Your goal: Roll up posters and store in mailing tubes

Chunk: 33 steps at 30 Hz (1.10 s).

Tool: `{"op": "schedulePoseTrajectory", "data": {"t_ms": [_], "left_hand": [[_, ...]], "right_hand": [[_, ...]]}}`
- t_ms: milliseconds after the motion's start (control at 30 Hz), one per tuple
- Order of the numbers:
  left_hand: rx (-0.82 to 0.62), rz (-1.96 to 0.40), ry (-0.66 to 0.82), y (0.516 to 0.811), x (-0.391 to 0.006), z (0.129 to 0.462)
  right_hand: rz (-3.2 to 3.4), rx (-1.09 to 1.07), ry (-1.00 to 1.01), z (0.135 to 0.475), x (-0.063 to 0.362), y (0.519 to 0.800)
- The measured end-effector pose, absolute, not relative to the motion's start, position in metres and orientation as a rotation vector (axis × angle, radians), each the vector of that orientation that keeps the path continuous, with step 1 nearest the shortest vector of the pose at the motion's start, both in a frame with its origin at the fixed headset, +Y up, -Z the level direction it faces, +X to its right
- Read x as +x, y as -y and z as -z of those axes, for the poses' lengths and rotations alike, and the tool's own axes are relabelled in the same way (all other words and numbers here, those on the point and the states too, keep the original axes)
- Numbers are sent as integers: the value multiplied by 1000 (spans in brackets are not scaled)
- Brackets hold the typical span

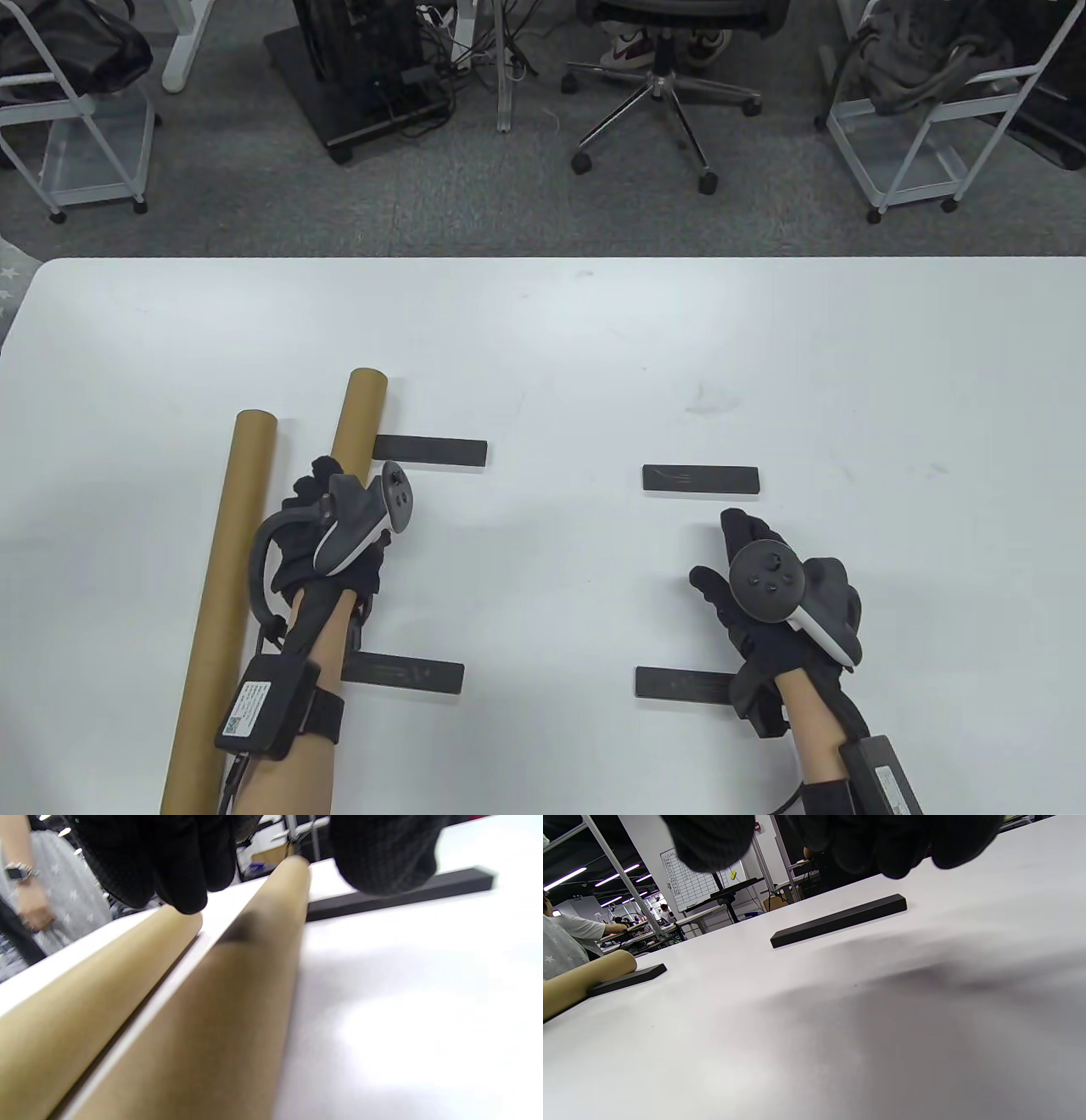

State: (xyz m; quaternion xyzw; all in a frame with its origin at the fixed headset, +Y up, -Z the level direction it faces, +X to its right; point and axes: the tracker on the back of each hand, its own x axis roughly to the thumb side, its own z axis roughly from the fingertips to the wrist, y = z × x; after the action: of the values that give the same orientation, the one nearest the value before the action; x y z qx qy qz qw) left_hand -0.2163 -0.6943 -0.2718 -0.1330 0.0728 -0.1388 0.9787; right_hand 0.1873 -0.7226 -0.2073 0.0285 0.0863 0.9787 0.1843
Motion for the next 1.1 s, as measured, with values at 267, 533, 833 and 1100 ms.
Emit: {"op": "schedulePoseTrajectory", "data": {"t_ms": [267, 533, 833, 1100], "left_hand": [[-35, 313, 56, 681, -201, 240], [43, 383, 148, 696, -198, 225], [63, 378, 163, 694, -198, 217], [62, 359, 154, 698, -199, 219]], "right_hand": [[-2764, 90, -233, 205, 187, 722], [-2774, 93, -200, 200, 184, 721], [-2759, 92, -203, 200, 186, 721], [-2750, 87, -194, 200, 188, 720]]}}
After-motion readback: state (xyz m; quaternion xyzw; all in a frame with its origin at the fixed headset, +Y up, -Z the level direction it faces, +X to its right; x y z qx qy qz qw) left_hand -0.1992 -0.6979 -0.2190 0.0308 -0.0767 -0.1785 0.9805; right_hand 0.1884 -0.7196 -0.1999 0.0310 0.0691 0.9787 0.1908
